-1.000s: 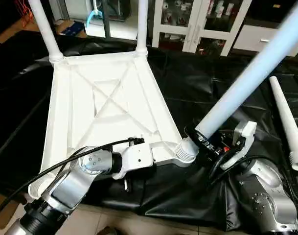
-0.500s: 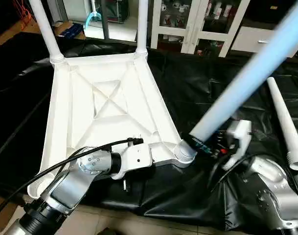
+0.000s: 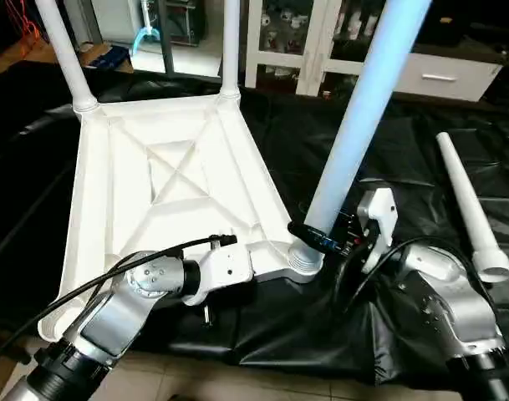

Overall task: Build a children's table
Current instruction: Insert table leg to table base

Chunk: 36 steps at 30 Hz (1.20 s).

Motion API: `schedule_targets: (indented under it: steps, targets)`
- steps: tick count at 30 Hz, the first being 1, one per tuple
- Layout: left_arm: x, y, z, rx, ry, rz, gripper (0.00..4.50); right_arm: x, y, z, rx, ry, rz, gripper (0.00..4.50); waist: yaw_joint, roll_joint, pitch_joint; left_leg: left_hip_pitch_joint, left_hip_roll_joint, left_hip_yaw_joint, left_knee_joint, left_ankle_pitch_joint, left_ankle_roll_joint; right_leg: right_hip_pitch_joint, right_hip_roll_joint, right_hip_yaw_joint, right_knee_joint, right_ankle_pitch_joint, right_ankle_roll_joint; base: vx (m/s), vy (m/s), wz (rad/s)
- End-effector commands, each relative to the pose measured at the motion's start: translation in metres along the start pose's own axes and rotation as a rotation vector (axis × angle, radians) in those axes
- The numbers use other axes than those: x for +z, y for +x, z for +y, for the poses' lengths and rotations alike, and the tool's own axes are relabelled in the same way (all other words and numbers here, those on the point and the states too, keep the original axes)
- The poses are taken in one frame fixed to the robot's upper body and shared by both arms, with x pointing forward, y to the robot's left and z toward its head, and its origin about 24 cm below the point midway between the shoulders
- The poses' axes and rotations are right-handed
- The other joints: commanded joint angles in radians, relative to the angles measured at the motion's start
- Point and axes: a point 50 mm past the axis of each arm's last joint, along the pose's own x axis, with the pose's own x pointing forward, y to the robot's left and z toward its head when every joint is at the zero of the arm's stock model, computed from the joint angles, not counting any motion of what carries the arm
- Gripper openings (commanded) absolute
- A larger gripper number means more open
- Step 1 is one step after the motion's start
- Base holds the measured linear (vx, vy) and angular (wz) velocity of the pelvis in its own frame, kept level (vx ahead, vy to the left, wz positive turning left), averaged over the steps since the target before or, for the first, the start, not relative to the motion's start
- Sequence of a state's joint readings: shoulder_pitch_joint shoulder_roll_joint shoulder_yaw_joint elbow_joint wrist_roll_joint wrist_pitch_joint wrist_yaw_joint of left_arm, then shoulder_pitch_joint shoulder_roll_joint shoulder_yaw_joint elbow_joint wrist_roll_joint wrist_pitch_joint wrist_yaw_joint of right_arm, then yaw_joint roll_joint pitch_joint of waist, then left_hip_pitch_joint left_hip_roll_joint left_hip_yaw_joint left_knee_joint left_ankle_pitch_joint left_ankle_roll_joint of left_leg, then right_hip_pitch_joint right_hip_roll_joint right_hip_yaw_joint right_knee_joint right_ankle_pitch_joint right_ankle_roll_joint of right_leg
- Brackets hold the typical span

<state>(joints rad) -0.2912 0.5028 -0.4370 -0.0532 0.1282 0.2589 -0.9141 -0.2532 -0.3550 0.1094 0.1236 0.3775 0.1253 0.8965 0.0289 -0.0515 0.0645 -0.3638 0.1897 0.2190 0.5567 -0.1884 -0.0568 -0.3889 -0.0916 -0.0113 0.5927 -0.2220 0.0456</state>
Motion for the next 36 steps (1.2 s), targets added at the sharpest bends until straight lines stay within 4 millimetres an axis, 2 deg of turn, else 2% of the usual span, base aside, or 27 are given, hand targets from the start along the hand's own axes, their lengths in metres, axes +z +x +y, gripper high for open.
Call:
schedule_targets:
  steps: [1,4,6,9,12,18,20,21,26,30,31,33,34,36]
  targets:
    - [-0.002,0.005,-0.007,-0.021,-0.016,-0.013,0.0,-0.058,-0.016,0.007,-0.034,0.173,0.255,1.81,-0.006,-0.004,-0.006,0.011,0.047,-0.043,-0.085,-0.428,-0.027,-0.017,-0.044,0.033,-0.108,-0.53,-0.091,0.0,0.0,0.0]
    - [-0.002,0.005,-0.008,-0.021,-0.017,-0.013,0.0,-0.066,-0.021,0.009,-0.056,0.22,0.269,1.81,-0.006,-0.006,-0.01,0.013,0.048,-0.044,-0.085,-0.435,-0.029,-0.018,-0.042,0.033,-0.108,-0.513,-0.087,0.0,0.0,0.0]
    - [-0.002,0.005,-0.008,-0.021,-0.018,-0.015,0.0,-0.071,-0.024,0.009,-0.069,0.231,0.284,1.81,-0.005,-0.006,-0.014,0.013,0.048,-0.041,-0.085,-0.419,-0.026,-0.018,-0.039,0.033,-0.104,-0.457,-0.099,0.0,0.0,0.0]
    - [-0.001,0.006,-0.008,-0.023,-0.015,-0.018,0.0,-0.074,-0.025,0.007,-0.101,0.233,0.286,1.81,-0.005,-0.005,-0.015,0.014,0.048,-0.04,-0.084,-0.434,-0.026,-0.019,-0.039,0.033,-0.105,-0.455,-0.105,0.0,0.0,0.0]
    - [-0.001,0.007,-0.008,-0.024,-0.012,-0.019,0.0,-0.07,-0.022,0.006,-0.108,0.224,0.264,1.81,-0.007,-0.004,-0.015,0.015,0.047,-0.045,-0.086,-0.467,-0.034,-0.02,-0.041,0.033,-0.109,-0.509,-0.093,0.0,0.0,0.0]
    - [0.0,0.007,-0.006,-0.021,-0.005,-0.02,0.0,-0.055,-0.015,0.001,-0.12,0.16,0.189,1.81,-0.007,-0.002,-0.015,0.017,0.047,-0.05,-0.089,-0.494,-0.039,-0.024,-0.043,0.033,-0.115,-0.548,-0.079,0.0,0.0,0.0]
    - [0.0,0.007,-0.006,-0.02,-0.004,-0.019,0.0,-0.047,-0.012,0.0,-0.117,0.14,0.139,1.81,-0.009,-0.002,-0.017,0.013,0.047,-0.053,-0.092,-0.489,-0.04,-0.019,-0.041,0.031,-0.112,-0.525,-0.082,0.0,0.0,0.0]
    - [0.0,0.007,-0.006,-0.02,-0.004,-0.018,0.0,-0.046,-0.012,0.0,-0.116,0.136,0.129,1.81,-0.009,-0.001,-0.018,0.015,0.047,-0.052,-0.092,-0.486,-0.039,-0.02,-0.041,0.031,-0.112,-0.508,-0.087,0.0,0.0,0.0]
    - [-0.001,0.006,-0.006,-0.017,-0.004,-0.016,0.0,-0.037,-0.01,-0.001,-0.109,0.108,0.08,1.81,-0.007,0.0,-0.018,0.012,0.047,-0.046,-0.091,-0.451,-0.028,-0.018,-0.037,0.032,-0.107,-0.424,-0.113,0.0,0.0,0.0]
    - [-0.001,0.006,-0.006,-0.016,-0.003,-0.015,0.0,-0.032,-0.009,-0.001,-0.101,0.107,0.056,1.81,-0.006,0.0,-0.019,0.012,0.047,-0.046,-0.09,-0.444,-0.024,-0.017,-0.039,0.033,-0.108,-0.438,-0.111,0.0,0.0,0.0]
    - [-0.001,0.006,-0.006,-0.016,-0.003,-0.015,0.0,-0.032,-0.009,0.0,-0.1,0.106,0.054,2.16,-0.006,0.0,-0.019,0.011,0.047,-0.045,-0.09,-0.438,-0.023,-0.016,-0.039,0.033,-0.107,-0.434,-0.111,0.0,0.0,0.0]
    - [-0.001,0.006,-0.005,-0.016,-0.003,-0.014,0.0,-0.029,-0.009,0.0,-0.099,0.099,0.043,2.16,-0.005,0.0,-0.019,0.01,0.047,-0.044,-0.091,-0.426,-0.022,-0.015,-0.038,0.033,-0.106,-0.416,-0.112,0.0,0.0,0.0]
    - [-0.001,0.006,-0.005,-0.016,-0.003,-0.014,0.0,-0.027,-0.008,-0.001,-0.106,0.089,0.042,2.39,-0.005,0.0,-0.019,0.01,0.047,-0.044,-0.09,-0.423,-0.021,-0.015,-0.038,0.033,-0.105,-0.41,-0.113,0.0,0.0,0.0]
    - [-0.001,0.006,-0.005,-0.016,-0.003,-0.014,0.0,-0.025,-0.008,-0.001,-0.12,0.074,0.04,2.39,-0.003,0.002,-0.02,0.01,0.047,-0.042,-0.09,-0.404,-0.019,-0.014,-0.037,0.033,-0.103,-0.385,-0.119,0.0,0.0,0.0]
